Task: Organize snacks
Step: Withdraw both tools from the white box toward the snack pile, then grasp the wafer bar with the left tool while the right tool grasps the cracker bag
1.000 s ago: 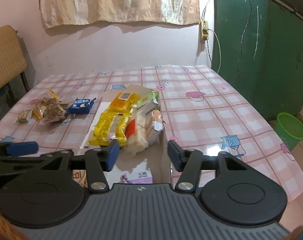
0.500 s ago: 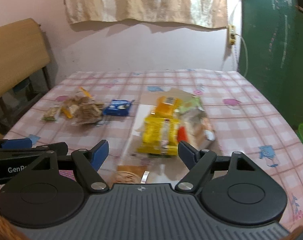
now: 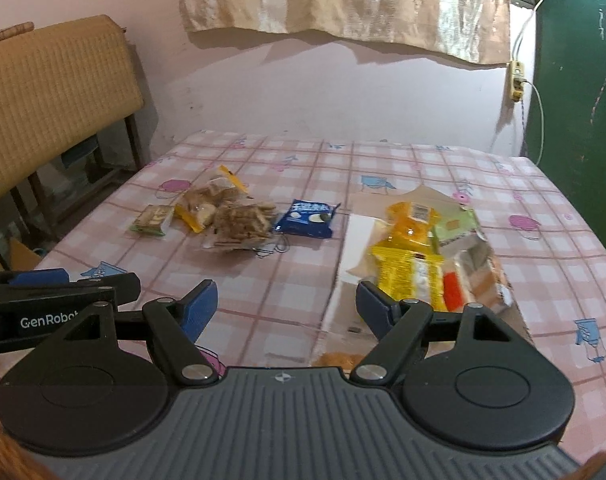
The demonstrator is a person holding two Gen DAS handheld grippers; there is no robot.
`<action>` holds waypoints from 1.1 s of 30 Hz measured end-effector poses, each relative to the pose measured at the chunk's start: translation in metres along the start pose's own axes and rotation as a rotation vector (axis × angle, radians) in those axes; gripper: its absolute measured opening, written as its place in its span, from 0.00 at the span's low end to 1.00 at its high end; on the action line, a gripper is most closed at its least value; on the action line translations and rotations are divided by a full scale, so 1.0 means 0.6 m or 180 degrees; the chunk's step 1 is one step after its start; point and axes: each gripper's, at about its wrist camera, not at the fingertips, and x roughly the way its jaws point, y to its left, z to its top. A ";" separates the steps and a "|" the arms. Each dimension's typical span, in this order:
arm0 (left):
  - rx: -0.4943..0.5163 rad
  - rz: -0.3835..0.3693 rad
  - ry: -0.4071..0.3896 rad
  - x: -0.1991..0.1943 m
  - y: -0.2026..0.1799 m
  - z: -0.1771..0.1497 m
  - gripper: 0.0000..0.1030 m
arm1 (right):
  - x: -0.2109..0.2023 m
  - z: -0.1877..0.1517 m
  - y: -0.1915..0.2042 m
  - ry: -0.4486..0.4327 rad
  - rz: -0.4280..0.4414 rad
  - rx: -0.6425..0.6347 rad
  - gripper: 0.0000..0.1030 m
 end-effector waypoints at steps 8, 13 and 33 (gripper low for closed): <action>-0.0055 0.0042 0.0014 0.024 0.025 0.008 0.71 | 0.041 0.008 0.011 0.0037 0.0094 -0.0034 0.94; -0.0090 0.0110 0.0007 0.054 0.048 0.024 0.77 | 0.071 0.018 0.016 0.0090 0.0163 -0.0060 0.98; 0.0057 0.0395 0.0353 0.299 0.106 0.108 0.88 | 0.308 0.079 0.055 0.0525 0.0220 -0.0076 1.00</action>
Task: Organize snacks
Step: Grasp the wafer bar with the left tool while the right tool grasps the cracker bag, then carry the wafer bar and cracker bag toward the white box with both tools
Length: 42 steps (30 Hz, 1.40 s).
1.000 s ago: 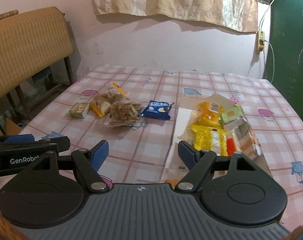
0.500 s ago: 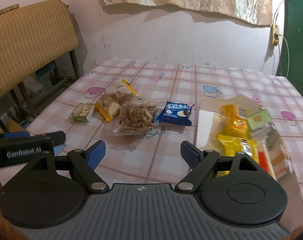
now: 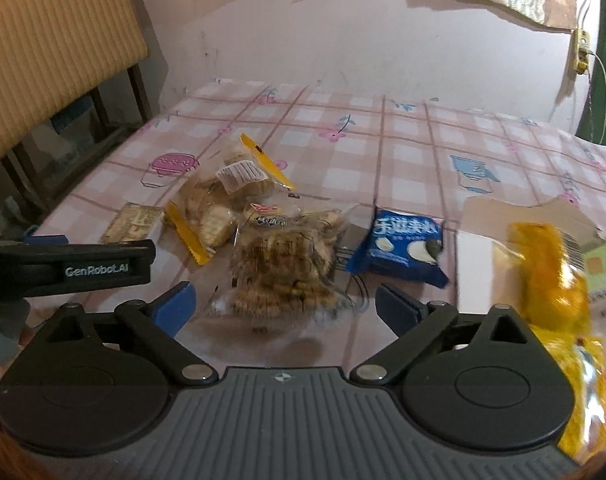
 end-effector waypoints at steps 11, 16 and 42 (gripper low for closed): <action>0.0177 0.0006 -0.0212 -0.013 -0.010 -0.004 0.40 | 0.062 0.016 0.008 0.0028 -0.0080 0.0039 0.58; 0.0121 -0.0001 -0.0208 -0.047 -0.014 -0.025 0.40 | 0.033 -0.001 -0.001 0.0027 -0.0010 0.0123 0.54; 0.0154 -0.0196 -0.0474 -0.340 -0.060 -0.154 0.40 | -0.284 -0.145 -0.042 -0.0300 -0.0016 0.0152 0.54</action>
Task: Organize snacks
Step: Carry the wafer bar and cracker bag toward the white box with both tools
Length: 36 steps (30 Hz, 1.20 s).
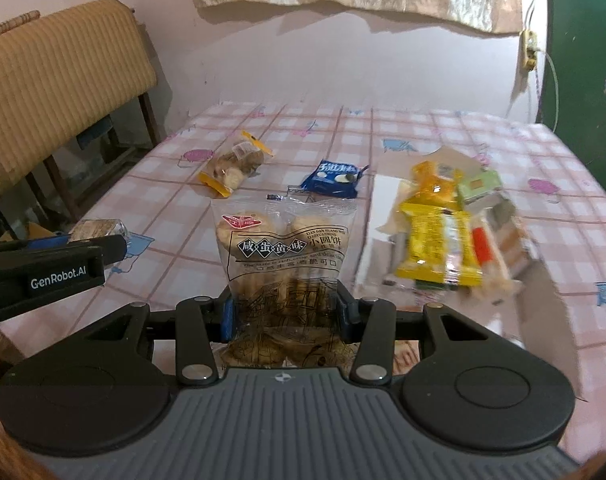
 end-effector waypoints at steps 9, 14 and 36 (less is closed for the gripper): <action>0.0036 -0.0053 -0.0121 -0.047 -0.023 -0.006 0.40 | -0.049 -0.010 -0.031 -0.0114 -0.0020 0.0080 0.54; 0.0077 -0.0102 -0.0162 -0.062 -0.040 -0.008 0.40 | -0.079 -0.020 -0.042 -0.0188 -0.0085 0.0121 0.54; 0.0264 -0.0369 -0.0185 -0.062 -0.119 -0.006 0.40 | -0.152 -0.035 -0.097 -0.0409 -0.0394 0.0326 0.54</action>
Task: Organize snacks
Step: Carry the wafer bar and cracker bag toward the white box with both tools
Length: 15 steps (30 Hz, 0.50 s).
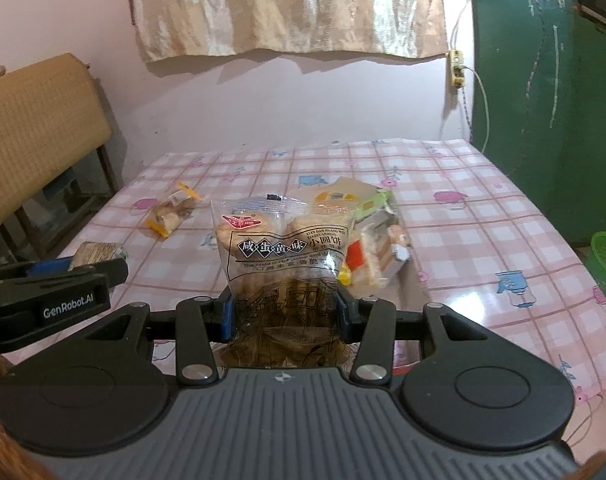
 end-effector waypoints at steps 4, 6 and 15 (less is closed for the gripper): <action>0.0028 -0.0051 0.0009 0.006 -0.013 0.004 0.40 | -0.002 0.001 -0.012 -0.0016 -0.0073 0.0069 0.54; 0.0046 -0.0077 0.0010 0.008 -0.022 0.007 0.40 | -0.005 0.000 -0.016 -0.0028 -0.0108 0.0102 0.54; 0.0140 -0.0225 0.0017 0.021 -0.062 0.017 0.40 | -0.017 -0.002 -0.040 -0.0047 -0.0225 0.0181 0.54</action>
